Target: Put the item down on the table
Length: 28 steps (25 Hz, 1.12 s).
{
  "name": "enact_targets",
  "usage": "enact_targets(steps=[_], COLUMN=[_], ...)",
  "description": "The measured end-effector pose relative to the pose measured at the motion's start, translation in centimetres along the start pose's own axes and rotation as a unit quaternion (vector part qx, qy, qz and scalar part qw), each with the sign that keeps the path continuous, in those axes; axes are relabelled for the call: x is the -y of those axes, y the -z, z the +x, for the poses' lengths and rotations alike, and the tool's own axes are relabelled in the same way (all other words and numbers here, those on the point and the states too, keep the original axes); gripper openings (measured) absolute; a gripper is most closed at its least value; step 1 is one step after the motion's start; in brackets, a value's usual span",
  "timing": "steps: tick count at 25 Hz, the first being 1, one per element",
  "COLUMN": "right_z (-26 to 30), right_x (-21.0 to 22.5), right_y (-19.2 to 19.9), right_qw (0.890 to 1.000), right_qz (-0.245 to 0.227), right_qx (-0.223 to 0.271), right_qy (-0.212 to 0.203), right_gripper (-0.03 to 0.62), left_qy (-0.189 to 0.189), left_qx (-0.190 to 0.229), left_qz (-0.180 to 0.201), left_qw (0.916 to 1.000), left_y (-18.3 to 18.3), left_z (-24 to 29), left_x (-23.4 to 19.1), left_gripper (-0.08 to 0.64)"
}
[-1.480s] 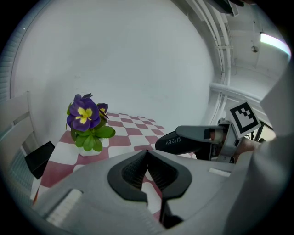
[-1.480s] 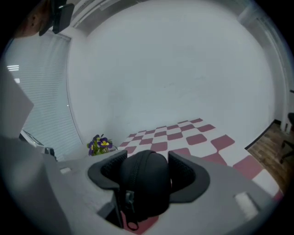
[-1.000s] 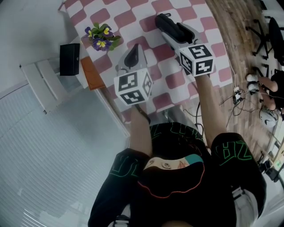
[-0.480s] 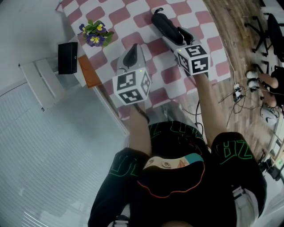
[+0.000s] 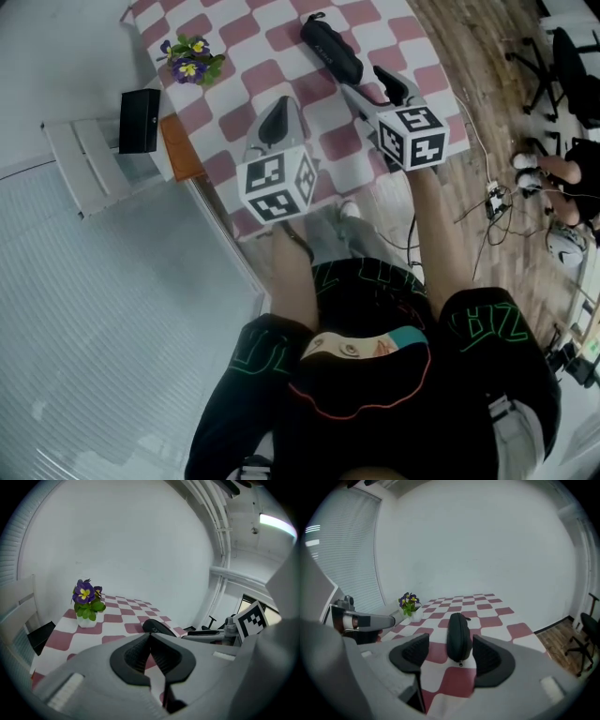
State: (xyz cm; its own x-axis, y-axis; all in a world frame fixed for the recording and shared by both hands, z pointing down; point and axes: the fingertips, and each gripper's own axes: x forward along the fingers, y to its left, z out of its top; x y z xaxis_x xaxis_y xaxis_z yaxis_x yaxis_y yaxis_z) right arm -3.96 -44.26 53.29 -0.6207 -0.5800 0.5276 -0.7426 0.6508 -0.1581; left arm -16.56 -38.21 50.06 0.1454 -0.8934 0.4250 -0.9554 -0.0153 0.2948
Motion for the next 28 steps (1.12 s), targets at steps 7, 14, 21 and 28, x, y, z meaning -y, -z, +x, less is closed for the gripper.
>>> enact_targets(steps=[7, 14, 21, 28], right_z=[-6.6, -12.5, -19.2, -24.9], right_x=[0.3, -0.3, -1.6, -0.4], right_y=[-1.2, -2.8, -7.6, -11.6], right_qw=[0.998, 0.993, 0.979, 0.965], right_qz=[0.004, 0.026, 0.037, -0.009], right_qx=[0.056, 0.11, 0.198, 0.262], right_qy=[0.01, 0.028, -0.025, 0.01], right_gripper=[0.142, 0.027, 0.003, 0.003], left_qy=[0.005, 0.001, 0.0, 0.012], left_qx=[0.035, 0.07, 0.147, 0.201], left_qz=[0.002, 0.033, 0.066, 0.112], left_qw=[0.9994, 0.997, 0.9869, 0.9731], left_y=[-0.7, -2.1, -7.7, -12.0], left_z=[-3.6, -7.7, -11.9, -14.4], left_x=[4.3, 8.1, 11.5, 15.1], left_gripper=[0.009, 0.009, 0.009, 0.009])
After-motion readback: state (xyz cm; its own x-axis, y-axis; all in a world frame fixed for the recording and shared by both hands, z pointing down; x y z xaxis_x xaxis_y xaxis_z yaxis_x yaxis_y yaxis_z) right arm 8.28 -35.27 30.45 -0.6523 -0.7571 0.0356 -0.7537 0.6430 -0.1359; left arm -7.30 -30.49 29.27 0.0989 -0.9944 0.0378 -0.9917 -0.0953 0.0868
